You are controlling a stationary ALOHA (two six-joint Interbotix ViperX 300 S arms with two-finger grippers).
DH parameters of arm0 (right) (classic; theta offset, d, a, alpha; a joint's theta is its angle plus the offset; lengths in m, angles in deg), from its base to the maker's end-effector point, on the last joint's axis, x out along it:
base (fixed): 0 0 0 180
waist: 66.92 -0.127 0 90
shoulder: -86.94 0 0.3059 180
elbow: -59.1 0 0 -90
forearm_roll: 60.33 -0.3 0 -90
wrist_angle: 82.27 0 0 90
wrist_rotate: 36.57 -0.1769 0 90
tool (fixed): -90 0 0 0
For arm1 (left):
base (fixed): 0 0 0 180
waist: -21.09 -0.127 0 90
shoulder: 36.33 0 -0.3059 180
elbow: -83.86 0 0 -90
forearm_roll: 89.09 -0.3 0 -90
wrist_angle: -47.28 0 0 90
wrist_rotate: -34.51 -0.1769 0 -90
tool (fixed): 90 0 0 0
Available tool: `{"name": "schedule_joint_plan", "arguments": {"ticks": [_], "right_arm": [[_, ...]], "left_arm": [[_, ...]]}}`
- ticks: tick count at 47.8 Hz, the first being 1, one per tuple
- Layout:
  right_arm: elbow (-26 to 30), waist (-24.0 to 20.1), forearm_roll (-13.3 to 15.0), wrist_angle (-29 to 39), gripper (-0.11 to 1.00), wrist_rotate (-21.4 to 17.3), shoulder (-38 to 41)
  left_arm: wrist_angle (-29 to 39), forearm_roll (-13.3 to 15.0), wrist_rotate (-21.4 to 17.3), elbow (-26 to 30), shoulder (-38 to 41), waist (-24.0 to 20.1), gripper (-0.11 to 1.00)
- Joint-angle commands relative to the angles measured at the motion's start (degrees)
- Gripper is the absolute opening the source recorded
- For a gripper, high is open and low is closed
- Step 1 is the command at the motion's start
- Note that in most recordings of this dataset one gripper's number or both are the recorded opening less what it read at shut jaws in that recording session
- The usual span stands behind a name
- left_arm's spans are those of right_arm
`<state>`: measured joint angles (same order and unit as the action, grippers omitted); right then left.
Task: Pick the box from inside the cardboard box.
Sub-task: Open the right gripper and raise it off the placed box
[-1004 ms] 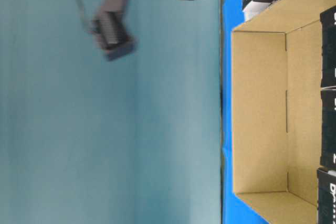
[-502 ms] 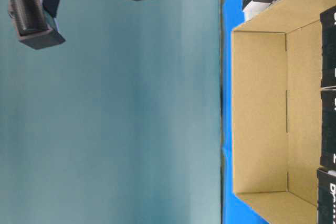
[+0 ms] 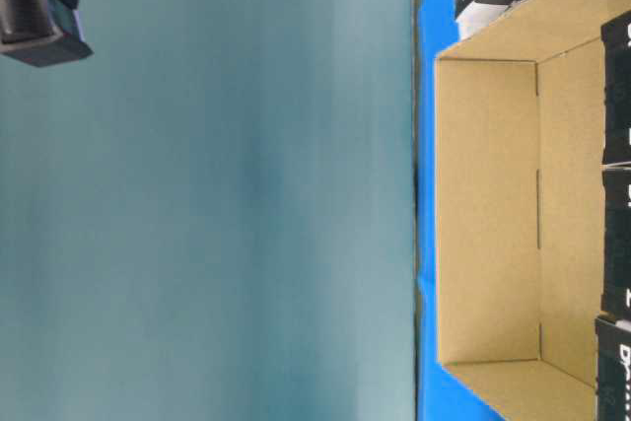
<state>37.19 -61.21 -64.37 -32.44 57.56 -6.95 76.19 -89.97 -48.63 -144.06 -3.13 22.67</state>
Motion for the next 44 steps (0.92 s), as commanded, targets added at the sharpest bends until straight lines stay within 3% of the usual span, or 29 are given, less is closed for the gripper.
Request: {"name": "schedule_joint_plan", "arguments": {"ticks": [1,44], "right_arm": [[0.18,0.0,-0.18,-0.44,0.95,-0.26,-0.62],[-1.76,0.0,-0.26,-2.29,0.95,-1.32,-1.85]], "left_arm": [[-0.44,-0.09,-0.26,1.76,0.7,0.0,-0.05],[-0.09,-0.09,-0.62,1.41,0.35,0.0,-0.05]]}}
